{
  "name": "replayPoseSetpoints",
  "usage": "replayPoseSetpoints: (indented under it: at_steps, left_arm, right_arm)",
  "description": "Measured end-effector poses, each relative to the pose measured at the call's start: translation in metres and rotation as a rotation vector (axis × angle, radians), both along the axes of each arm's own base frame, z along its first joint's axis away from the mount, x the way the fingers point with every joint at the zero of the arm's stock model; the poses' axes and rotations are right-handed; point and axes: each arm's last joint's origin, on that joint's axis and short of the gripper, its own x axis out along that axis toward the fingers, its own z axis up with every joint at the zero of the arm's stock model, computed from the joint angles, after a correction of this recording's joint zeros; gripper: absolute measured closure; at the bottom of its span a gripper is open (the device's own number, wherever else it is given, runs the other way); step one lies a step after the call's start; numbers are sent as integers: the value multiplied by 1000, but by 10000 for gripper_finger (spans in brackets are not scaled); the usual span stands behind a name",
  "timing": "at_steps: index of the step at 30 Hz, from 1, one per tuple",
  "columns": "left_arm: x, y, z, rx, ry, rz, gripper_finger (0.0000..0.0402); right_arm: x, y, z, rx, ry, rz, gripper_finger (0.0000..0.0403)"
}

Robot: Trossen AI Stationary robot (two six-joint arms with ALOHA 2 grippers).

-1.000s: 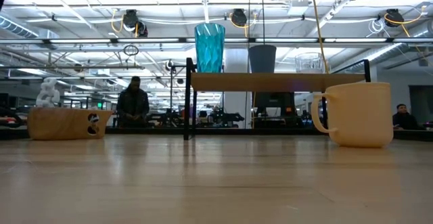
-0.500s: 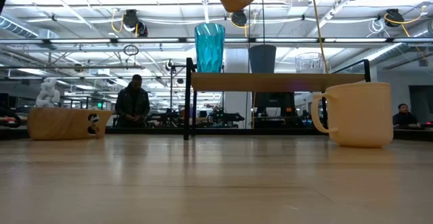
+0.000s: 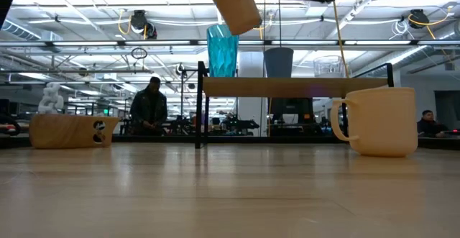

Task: Stack small to large cups/mugs on shelf
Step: Put the orange cup on the shelf

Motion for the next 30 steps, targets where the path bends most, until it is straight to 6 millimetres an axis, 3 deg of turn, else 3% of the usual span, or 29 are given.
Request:
replayPoseSetpoints:
  at_steps: [8, 17, 30]
  left_arm:
    - [-1, 44, 0, 10, -10, 177, 400]
    - [-11, 84, -2, -5, 33, 253, 400]
    - [-9, 97, -10, -43, 75, 261, 398]
  right_arm:
    - [-6, -1, -18, 25, -62, 5, 12]
    - [-8, -2, -23, 31, -81, 6, 12]
    - [-8, -2, -23, 32, -79, 11, 12]
